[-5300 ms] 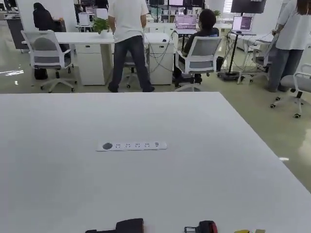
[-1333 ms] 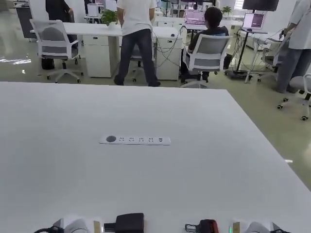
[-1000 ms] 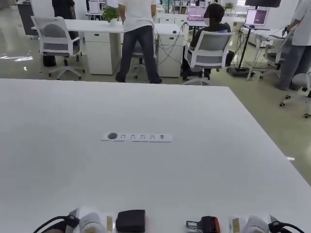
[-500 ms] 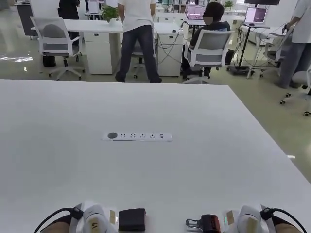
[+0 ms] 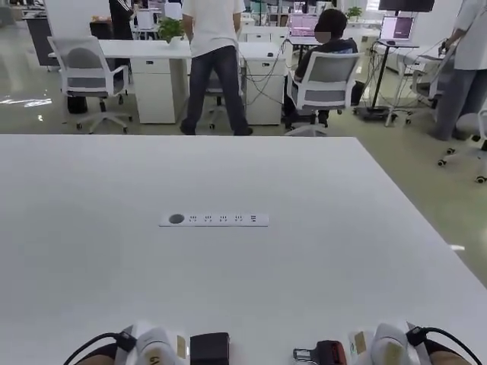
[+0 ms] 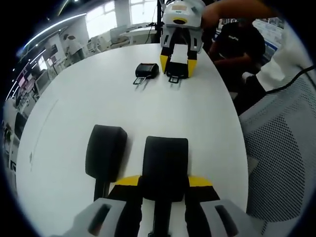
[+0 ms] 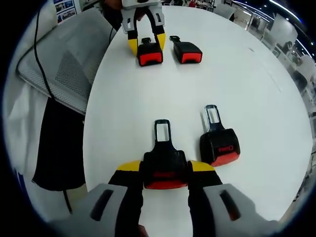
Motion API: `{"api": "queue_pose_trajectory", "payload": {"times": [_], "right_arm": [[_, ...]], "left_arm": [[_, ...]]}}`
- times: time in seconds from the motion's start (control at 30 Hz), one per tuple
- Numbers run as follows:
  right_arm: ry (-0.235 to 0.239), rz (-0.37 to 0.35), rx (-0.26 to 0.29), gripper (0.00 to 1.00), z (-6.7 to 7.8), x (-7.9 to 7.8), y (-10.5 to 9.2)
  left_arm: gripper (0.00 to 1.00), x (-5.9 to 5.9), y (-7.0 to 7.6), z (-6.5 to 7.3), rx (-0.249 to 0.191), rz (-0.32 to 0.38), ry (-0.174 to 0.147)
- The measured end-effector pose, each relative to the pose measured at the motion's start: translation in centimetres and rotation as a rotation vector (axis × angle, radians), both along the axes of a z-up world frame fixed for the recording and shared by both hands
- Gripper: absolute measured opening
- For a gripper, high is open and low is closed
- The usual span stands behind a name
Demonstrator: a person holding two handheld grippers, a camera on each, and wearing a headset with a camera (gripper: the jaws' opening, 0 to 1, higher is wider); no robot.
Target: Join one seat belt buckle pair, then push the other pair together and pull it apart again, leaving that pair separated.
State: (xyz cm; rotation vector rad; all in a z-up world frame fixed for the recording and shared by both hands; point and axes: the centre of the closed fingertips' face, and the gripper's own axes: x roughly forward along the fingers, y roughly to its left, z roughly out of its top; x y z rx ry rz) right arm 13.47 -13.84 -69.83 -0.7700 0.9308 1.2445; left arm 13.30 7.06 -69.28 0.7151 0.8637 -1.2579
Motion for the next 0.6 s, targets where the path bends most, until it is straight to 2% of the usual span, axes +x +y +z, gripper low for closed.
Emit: {"api": "queue_pose_trajectory", "payload": {"times": [0.07, 0.3, 0.6], "right_arm": [[-0.002, -0.022, 0.007, 0.33, 0.0, 0.2, 0.1], [-0.029, -0.030, 0.010, 0.33, 0.1, 0.1, 1.8], [-0.029, -0.035, 0.065, 0.33, 0.4, -0.6, 6.5]], "left_arm": [[0.33, 0.0, 0.1, 0.0, 0.005, 0.002, -0.002], [0.33, 0.1, 0.0, -0.1, 0.037, -0.030, -0.003], [0.33, 0.1, 0.1, 0.0, 0.040, -0.026, -0.002]]}}
